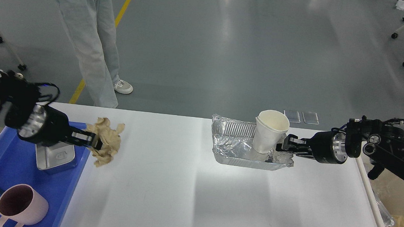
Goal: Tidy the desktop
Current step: 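Lift the crumpled paper and swing it over the foil tray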
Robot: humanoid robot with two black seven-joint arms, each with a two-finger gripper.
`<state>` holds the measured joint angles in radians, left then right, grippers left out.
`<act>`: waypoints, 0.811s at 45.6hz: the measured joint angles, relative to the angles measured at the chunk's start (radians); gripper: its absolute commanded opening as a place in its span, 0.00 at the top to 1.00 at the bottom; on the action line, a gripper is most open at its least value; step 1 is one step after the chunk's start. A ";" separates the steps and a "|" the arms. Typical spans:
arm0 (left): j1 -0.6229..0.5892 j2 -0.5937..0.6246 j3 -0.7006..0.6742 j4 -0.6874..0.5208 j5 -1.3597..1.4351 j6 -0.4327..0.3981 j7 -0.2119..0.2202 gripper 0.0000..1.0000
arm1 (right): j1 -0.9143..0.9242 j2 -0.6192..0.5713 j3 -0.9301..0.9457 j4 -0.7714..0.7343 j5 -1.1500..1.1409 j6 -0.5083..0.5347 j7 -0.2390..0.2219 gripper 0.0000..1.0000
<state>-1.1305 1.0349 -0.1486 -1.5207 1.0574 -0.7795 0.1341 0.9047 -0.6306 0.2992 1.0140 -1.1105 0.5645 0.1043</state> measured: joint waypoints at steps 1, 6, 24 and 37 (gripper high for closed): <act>-0.025 0.029 -0.010 -0.002 -0.013 -0.020 -0.014 1.00 | 0.001 0.001 0.000 0.000 0.000 0.000 0.000 1.00; -0.121 0.133 -0.043 -0.004 -0.059 -0.087 -0.059 1.00 | 0.003 0.001 0.000 -0.001 0.000 0.000 0.000 1.00; -0.411 0.284 -0.051 0.003 -0.234 -0.151 -0.093 1.00 | 0.005 0.002 0.000 -0.002 0.000 0.000 0.000 1.00; -0.450 0.117 -0.043 0.070 -0.240 -0.145 -0.104 1.00 | 0.008 0.000 0.000 0.000 0.000 0.000 0.000 1.00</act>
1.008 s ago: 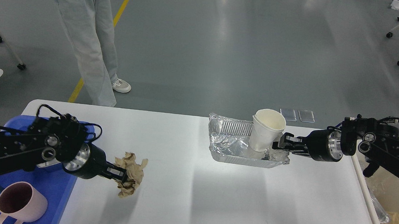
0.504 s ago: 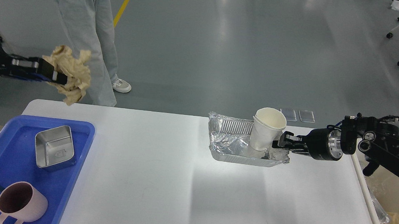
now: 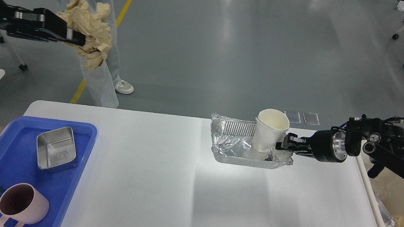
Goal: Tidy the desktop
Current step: 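Lift the crumpled paper and swing it over the foil tray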
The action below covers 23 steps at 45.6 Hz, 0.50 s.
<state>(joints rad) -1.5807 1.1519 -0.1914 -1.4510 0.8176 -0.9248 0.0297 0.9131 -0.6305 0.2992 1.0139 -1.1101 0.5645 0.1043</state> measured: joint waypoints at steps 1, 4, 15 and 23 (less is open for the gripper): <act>0.002 -0.024 0.002 0.013 0.000 0.001 0.001 1.00 | 0.001 0.000 0.000 0.000 0.000 0.000 0.000 1.00; 0.006 -0.110 0.019 0.062 0.003 0.006 0.005 1.00 | 0.002 0.000 0.000 0.002 0.001 0.000 0.000 1.00; 0.052 -0.445 0.095 0.220 0.016 0.069 0.017 1.00 | 0.004 0.001 0.000 0.005 0.003 0.000 0.000 1.00; 0.118 -0.618 0.098 0.309 0.018 0.111 0.018 1.00 | 0.006 0.001 0.002 0.010 0.005 0.000 0.003 1.00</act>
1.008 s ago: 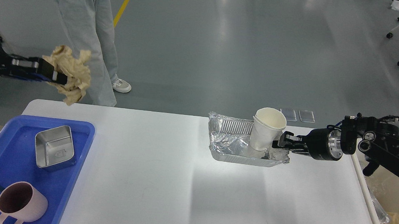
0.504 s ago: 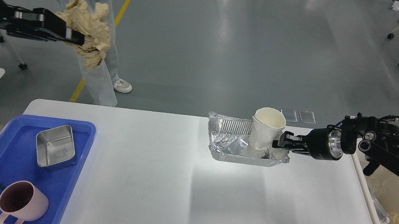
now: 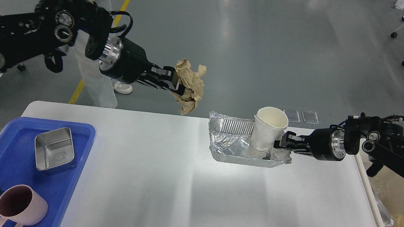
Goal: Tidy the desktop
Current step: 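Lift the crumpled paper and swing it over the foil tray, then drop the crumpled paper into the foil tray beside the cup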
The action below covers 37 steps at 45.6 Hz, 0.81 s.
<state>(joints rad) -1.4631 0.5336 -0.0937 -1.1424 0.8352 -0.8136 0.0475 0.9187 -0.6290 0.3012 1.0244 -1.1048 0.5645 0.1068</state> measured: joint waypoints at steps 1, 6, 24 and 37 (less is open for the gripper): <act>0.006 -0.018 0.000 0.009 0.000 0.003 0.000 1.00 | 0.000 0.000 0.000 0.001 0.000 0.000 0.000 1.00; 0.027 -0.093 0.001 0.052 0.001 0.013 0.001 1.00 | 0.001 0.002 0.001 0.002 0.002 0.000 0.000 1.00; 0.104 -0.276 0.003 0.167 0.017 0.055 0.005 0.97 | 0.015 0.004 0.004 0.004 0.003 0.000 0.002 1.00; 0.132 -0.324 0.003 0.187 0.020 0.140 0.078 0.49 | 0.017 0.000 0.004 0.009 0.009 0.000 0.002 1.00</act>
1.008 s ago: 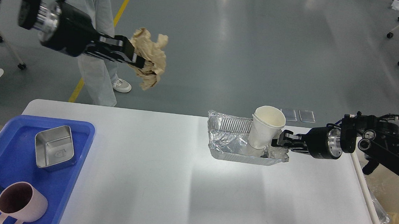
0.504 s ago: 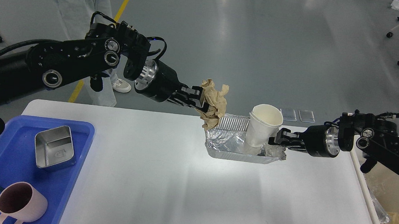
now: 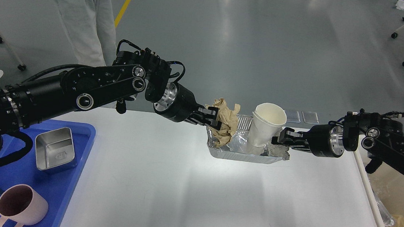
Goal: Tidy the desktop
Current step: 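Drop the crumpled paper into the foil tray beside the cup, then carry the foil tray with the right gripper into the white bin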
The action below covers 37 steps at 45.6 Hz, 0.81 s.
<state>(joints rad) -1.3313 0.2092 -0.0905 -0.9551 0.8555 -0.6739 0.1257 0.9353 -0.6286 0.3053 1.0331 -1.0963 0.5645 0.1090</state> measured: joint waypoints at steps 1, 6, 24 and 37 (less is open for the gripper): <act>0.000 -0.001 0.000 0.001 0.000 0.010 0.002 0.46 | 0.000 -0.001 0.000 0.000 0.001 0.000 0.000 1.00; 0.001 -0.005 0.000 0.004 -0.001 0.046 0.007 0.38 | 0.000 -0.003 0.000 0.001 0.002 0.000 0.000 1.00; -0.012 -0.015 -0.015 0.003 -0.016 0.057 0.001 0.31 | -0.010 -0.039 0.012 -0.005 0.025 -0.015 -0.001 1.00; -0.029 0.040 -0.078 0.004 -0.021 0.061 -0.008 0.31 | -0.088 -0.133 0.117 -0.015 0.052 -0.044 -0.001 1.00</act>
<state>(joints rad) -1.3605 0.2487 -0.1685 -0.9511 0.8343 -0.6126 0.1179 0.8470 -0.7620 0.4223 1.0183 -1.0445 0.5204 0.1075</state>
